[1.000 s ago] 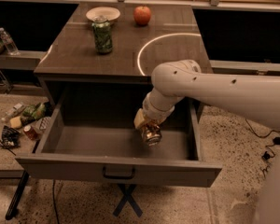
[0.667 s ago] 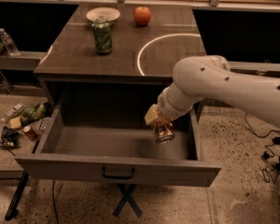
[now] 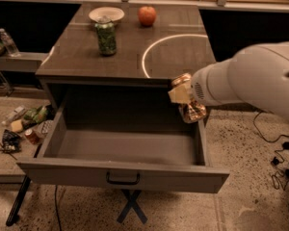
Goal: Pick orange can from top drawer and place on counter
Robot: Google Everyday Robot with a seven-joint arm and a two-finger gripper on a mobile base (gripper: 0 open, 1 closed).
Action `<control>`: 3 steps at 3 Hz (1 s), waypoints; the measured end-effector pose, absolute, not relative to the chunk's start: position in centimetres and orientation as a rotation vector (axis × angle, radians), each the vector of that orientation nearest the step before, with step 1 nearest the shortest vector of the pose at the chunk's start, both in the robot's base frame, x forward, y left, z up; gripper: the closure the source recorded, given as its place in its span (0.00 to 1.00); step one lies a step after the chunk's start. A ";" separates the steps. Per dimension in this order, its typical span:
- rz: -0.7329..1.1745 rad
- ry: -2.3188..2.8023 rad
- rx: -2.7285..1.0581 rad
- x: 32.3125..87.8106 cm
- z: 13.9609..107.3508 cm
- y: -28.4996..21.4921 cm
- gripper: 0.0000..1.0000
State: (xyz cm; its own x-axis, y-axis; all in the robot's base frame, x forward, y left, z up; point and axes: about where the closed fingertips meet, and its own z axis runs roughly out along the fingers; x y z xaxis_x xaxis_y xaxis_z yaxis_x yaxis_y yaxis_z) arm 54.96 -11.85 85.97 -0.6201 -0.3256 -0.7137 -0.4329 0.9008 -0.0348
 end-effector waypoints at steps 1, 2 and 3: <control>0.089 2.073 -0.616 54.7 90.3 -12.4 1.00; 0.041 1.973 -0.659 55.8 92.1 -12.3 1.00; 0.051 1.962 -0.642 56.2 92.2 -12.1 1.00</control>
Offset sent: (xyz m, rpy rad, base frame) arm -0.0035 -0.0055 0.0341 -0.0403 -0.1734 0.0448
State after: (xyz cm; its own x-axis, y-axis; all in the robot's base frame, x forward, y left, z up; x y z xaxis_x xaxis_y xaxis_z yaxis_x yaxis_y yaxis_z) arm 56.17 -12.10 92.19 -0.3319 -0.4139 -0.8477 -0.4577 0.8564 -0.2390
